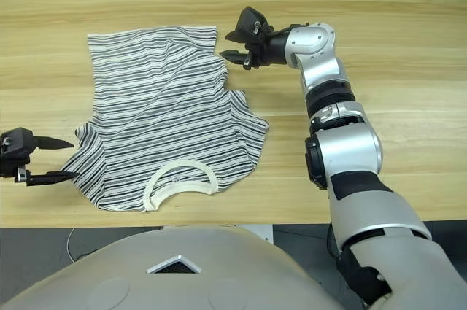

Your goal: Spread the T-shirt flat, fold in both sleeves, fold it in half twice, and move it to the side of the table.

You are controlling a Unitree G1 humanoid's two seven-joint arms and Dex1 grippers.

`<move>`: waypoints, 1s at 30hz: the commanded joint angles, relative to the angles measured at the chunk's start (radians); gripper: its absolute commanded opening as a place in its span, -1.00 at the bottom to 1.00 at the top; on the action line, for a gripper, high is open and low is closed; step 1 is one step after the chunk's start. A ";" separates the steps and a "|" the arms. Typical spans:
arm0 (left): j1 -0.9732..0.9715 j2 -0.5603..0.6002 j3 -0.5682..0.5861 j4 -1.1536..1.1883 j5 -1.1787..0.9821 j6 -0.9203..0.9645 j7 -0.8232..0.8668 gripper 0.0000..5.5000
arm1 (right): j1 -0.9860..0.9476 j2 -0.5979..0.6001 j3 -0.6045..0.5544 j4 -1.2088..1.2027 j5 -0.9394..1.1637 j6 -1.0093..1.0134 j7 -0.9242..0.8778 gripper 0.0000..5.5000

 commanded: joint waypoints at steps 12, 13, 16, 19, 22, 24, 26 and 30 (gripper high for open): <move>-0.079 -0.077 -0.035 0.262 0.155 -0.079 -0.034 0.35 | 0.007 -0.013 0.012 -0.007 -0.006 0.004 -0.004 -0.33; -0.085 -0.085 -0.042 0.274 0.164 -0.081 -0.036 0.35 | 0.009 -0.013 0.013 -0.007 -0.006 0.003 -0.003 -0.33; -0.111 -0.108 -0.060 0.320 0.184 -0.086 -0.041 0.35 | 0.012 -0.013 0.014 -0.007 -0.006 0.003 -0.003 -0.33; -0.116 -0.122 -0.074 0.333 0.185 -0.076 -0.056 0.35 | 0.013 -0.009 0.017 -0.004 -0.006 0.002 -0.006 -0.33; -0.118 -0.125 -0.081 0.339 0.187 -0.078 -0.070 0.18 | 0.013 -0.008 0.020 -0.002 -0.009 0.001 -0.008 -0.31; -0.116 -0.124 -0.085 0.340 0.188 -0.079 -0.076 0.04 | 0.013 -0.008 0.023 -0.001 -0.009 0.001 -0.010 -0.31; -0.112 -0.124 -0.085 0.342 0.188 -0.085 -0.077 -0.08 | 0.013 -0.007 0.028 0.000 -0.012 0.001 -0.013 -0.31; -0.112 -0.120 -0.089 0.345 0.195 -0.092 -0.082 -0.25 | 0.013 -0.007 0.033 0.005 -0.015 0.001 -0.018 -0.31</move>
